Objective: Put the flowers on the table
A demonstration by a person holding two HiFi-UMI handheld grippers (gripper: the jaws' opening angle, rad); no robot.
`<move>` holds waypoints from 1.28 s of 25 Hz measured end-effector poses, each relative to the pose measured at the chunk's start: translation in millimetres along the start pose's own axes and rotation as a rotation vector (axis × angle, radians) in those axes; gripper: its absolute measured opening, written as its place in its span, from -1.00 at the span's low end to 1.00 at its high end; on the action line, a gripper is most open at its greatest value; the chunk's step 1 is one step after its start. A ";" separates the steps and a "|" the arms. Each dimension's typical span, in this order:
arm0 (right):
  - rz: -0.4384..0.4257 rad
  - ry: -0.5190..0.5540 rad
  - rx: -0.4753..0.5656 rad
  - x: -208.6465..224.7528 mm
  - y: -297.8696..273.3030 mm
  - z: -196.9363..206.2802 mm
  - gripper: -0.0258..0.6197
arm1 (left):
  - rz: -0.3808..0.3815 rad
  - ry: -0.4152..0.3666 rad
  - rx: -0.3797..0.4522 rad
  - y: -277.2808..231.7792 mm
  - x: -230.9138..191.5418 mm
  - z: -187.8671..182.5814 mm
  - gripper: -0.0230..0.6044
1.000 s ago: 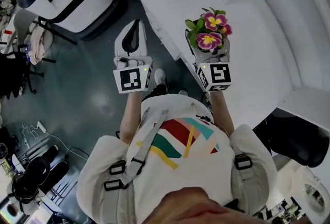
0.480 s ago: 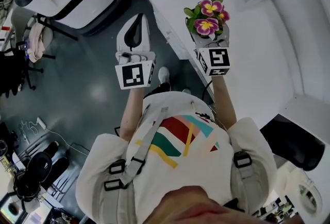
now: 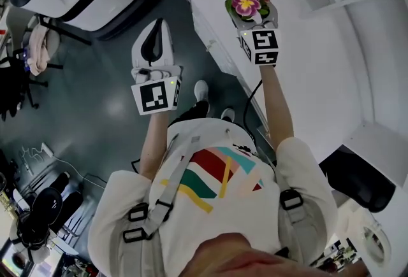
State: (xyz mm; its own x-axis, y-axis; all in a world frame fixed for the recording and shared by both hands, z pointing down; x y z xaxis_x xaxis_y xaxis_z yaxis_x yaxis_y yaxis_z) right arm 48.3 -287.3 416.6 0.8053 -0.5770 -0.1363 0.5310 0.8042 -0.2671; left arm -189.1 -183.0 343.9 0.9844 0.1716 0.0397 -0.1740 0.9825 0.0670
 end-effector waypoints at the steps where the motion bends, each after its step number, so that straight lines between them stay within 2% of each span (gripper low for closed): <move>1: -0.005 0.004 -0.006 1.6 -6.6 1.2 0.11 | -0.002 -0.001 -0.006 0.0 -1.9 1.6 -0.92; 11: -0.057 -0.011 -0.119 -1.3 -64.1 31.8 0.11 | 0.005 -0.013 -0.038 5.3 -15.8 12.2 -0.92; 23: -0.088 -0.088 -0.287 2.4 -119.0 87.4 0.11 | -0.049 -0.020 -0.101 19.5 -38.1 34.3 -0.92; 27: -0.081 -0.112 -0.305 1.3 -125.7 92.3 0.11 | -0.046 -0.022 -0.112 16.6 -41.5 36.8 -0.92; 32: -0.081 -0.076 -0.303 1.2 -131.4 98.3 0.11 | -0.043 -0.026 -0.115 14.2 -43.5 41.3 -0.92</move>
State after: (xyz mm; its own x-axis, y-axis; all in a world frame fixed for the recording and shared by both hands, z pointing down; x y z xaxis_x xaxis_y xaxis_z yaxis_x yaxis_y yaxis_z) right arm 5.5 -379.7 545.3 0.7872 -0.6158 -0.0344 0.5007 0.6707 -0.5473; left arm -235.6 -179.5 384.3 0.9896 0.1282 0.0648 -0.1254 0.9910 -0.0459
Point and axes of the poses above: the fingertips, and each gripper's own axes: y backward along the fingers, x to its right, z out of its underside, the point moved 7 cm from there along y, backward along the fingers, and after that the axes turned 4 degrees about -z, right-handed, at the moved point
